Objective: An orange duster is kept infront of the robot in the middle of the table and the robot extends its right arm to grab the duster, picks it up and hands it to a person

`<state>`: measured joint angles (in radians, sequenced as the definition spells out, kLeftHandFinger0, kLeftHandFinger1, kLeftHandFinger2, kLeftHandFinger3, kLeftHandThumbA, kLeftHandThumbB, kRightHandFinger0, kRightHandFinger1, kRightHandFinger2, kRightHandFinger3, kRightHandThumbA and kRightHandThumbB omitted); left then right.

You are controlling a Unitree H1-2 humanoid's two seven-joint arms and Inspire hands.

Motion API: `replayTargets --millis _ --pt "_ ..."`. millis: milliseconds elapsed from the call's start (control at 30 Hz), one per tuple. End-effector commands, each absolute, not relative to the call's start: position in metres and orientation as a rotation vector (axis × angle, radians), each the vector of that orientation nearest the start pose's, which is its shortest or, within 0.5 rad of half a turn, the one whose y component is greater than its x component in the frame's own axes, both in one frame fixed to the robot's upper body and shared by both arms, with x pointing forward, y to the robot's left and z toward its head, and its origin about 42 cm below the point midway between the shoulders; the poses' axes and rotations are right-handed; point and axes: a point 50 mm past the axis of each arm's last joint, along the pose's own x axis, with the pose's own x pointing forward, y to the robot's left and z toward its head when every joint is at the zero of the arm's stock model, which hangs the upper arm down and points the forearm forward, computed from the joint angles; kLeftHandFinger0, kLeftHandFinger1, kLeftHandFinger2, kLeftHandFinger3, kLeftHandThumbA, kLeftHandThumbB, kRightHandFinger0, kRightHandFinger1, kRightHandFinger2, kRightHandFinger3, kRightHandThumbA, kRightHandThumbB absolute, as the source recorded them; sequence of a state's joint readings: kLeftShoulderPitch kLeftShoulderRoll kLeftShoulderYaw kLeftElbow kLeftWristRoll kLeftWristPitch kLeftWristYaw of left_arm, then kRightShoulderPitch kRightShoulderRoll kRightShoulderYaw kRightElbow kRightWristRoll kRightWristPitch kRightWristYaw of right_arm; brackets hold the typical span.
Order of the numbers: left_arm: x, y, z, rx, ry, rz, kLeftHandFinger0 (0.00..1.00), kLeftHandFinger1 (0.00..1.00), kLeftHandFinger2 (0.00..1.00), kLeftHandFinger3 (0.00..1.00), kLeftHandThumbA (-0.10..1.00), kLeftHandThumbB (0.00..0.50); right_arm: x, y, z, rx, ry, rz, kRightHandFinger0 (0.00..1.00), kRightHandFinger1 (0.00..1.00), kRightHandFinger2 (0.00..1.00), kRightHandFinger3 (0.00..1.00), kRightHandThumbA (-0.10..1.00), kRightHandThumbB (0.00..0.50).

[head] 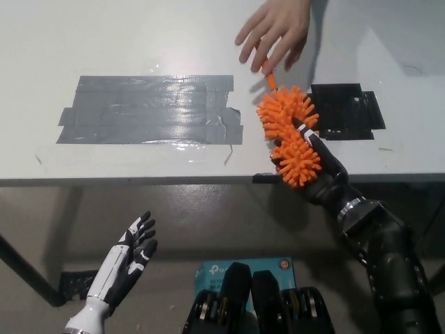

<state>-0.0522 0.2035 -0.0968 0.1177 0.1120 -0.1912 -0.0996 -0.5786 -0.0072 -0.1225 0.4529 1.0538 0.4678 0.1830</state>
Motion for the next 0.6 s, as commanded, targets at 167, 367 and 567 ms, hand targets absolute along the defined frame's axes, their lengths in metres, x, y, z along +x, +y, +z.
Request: replayTargets --millis 167,367,567 --pt "0.303 0.25 0.104 0.337 -0.164 -0.227 0.83 0.93 1.0 1.0 0.89 0.161 0.47 -0.159 0.212 1.098 0.169 0.551 0.0 0.33 0.59 0.88 -0.1 0.138" --pt "0.304 0.251 0.105 0.331 -0.166 -0.227 0.83 0.93 1.0 1.0 0.88 0.157 0.479 -0.159 0.229 1.095 0.151 0.544 0.0 0.33 0.63 0.92 -0.1 0.112" --pt "0.305 0.251 0.107 0.331 -0.167 -0.23 0.83 0.93 1.0 1.0 0.88 0.154 0.476 -0.16 0.23 1.057 0.13 0.566 0.63 0.97 1.0 1.0 0.32 0.323"
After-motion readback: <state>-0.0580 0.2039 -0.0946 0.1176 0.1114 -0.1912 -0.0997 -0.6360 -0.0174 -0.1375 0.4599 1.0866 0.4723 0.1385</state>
